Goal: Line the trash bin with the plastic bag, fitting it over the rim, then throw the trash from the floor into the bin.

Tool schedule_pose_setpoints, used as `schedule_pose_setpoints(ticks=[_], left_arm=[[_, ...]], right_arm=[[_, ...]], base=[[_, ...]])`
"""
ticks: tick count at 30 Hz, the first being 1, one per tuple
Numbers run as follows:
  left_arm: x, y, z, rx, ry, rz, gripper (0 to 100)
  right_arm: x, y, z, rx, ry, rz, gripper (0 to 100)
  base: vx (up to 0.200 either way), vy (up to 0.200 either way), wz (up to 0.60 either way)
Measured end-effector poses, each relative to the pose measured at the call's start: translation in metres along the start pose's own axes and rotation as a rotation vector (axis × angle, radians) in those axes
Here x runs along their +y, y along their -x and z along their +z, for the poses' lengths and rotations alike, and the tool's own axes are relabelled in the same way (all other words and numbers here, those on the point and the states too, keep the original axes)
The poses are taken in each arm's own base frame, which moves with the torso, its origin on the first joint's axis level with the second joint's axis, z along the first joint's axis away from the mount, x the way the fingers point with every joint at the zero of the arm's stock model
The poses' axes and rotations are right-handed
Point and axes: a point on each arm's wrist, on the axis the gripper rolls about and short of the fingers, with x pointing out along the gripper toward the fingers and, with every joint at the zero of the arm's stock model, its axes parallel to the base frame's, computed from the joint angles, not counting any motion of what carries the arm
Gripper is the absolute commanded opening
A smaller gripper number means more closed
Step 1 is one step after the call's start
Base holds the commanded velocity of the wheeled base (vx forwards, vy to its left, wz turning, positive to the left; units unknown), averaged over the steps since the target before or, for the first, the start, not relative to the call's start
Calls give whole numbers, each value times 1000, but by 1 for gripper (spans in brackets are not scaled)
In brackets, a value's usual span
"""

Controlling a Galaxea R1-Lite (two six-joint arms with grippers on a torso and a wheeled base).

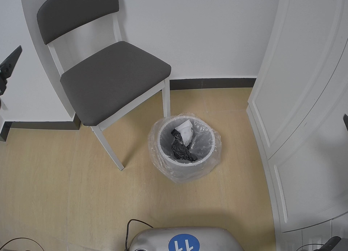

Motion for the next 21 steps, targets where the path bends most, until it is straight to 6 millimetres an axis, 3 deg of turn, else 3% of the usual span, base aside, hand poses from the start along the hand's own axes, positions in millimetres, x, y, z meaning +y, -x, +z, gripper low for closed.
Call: schedule_pose_setpoints(ticks=[7, 12, 17, 21], left_arm=[[16, 66, 22, -3, 16, 22, 100], [28, 124, 22, -16, 15, 67, 100], [34, 176, -3, -24, 17, 97, 100], [37, 201, -35, -1, 23, 94, 100]], right_arm=[[-18, 68, -20, -66, 32, -36, 100], [-26, 96, -48, -111, 88, -82, 100], [-31, 109, -74, -140, 123, -114, 100], [-33, 114, -84, -157, 129, -127, 100]], base=[[0, 0, 0], [0, 0, 0], [0, 0, 0], [0, 0, 0]])
